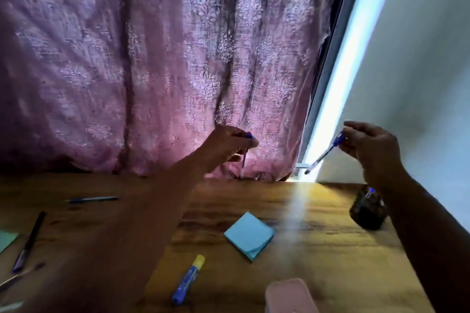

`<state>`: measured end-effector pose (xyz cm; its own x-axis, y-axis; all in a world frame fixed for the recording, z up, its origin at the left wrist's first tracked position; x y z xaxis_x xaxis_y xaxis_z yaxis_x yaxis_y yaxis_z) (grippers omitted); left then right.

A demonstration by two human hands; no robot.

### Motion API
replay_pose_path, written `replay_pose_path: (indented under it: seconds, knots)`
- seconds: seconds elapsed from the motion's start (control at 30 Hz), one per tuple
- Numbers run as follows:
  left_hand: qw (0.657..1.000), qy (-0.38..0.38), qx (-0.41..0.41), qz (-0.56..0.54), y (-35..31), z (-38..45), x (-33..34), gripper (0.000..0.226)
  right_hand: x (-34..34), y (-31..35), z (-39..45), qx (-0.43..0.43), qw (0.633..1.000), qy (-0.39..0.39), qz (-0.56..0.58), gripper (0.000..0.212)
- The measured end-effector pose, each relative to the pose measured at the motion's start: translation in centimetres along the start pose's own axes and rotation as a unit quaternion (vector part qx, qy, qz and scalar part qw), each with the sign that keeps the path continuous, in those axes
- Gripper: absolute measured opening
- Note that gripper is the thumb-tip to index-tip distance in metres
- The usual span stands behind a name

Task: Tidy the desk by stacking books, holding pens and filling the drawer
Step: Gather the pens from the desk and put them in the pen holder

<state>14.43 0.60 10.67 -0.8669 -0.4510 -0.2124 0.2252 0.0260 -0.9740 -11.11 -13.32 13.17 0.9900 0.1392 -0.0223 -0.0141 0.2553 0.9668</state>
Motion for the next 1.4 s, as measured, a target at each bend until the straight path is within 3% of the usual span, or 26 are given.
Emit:
replay_pose_path:
  seconds: [0.27, 0.4, 0.5, 0.6, 0.83, 1.0, 1.07, 1.17, 1.4]
  knots:
    - [0.983, 0.111, 0.015, -0.144, -3.7, 7.2, 21.5, 0.007, -14.8, -4.3, 7.0, -0.056, 0.982, -0.132, -0.121, 0.021]
    - [0.979, 0.118, -0.013, -0.168, -2.6, 10.1, 29.1, 0.006, -17.1, -8.5, 8.6, -0.055, 0.972, -0.125, -0.189, 0.019]
    - [0.986, 0.121, -0.015, -0.116, -1.0, 11.3, 32.8, 0.027, -17.7, -11.3, 9.0, -0.053, 0.97, -0.107, -0.213, 0.019]
    - [0.988, 0.134, -0.039, -0.067, 1.2, 12.0, 35.4, 0.033, -17.7, -13.8, 9.1, -0.036, 0.967, -0.088, -0.237, 0.015]
    - [0.98, 0.155, 0.0, 0.125, 4.8, 13.0, 38.1, 0.055, -17.0, -17.4, 9.5, 0.002, 0.966, -0.047, -0.255, 0.013]
    - [0.975, 0.122, 0.049, 0.18, 5.1, 13.4, 38.4, 0.03, -16.8, -18.2, 9.7, 0.0, 0.953, -0.028, -0.302, 0.021]
    - [0.967, 0.116, 0.085, 0.212, 5.1, 13.2, 38.1, 0.034, -16.7, -18.5, 9.9, -0.009, 0.934, -0.017, -0.356, 0.035]
    - [0.962, 0.105, 0.113, 0.227, 5.1, 12.5, 36.5, 0.045, -16.6, -18.2, 10.1, -0.013, 0.904, -0.016, -0.428, 0.05]
    - [0.966, 0.055, 0.112, 0.225, 6.4, 8.5, 26.4, 0.03, -8.6, -13.4, 6.7, -0.102, 0.913, 0.04, -0.393, 0.049]
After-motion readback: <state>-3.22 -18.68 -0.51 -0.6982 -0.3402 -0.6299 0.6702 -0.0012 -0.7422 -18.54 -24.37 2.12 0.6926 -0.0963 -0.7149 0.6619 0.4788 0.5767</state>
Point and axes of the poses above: each hand's wrist, its own z-axis towards the middle knuckle, its own x-axis out of the palm, y = z × x, the point moved 4 cm from there along z, towards the middle knuckle, and after that the axes turned 5 degrees about -z, right-handed, at the moved point
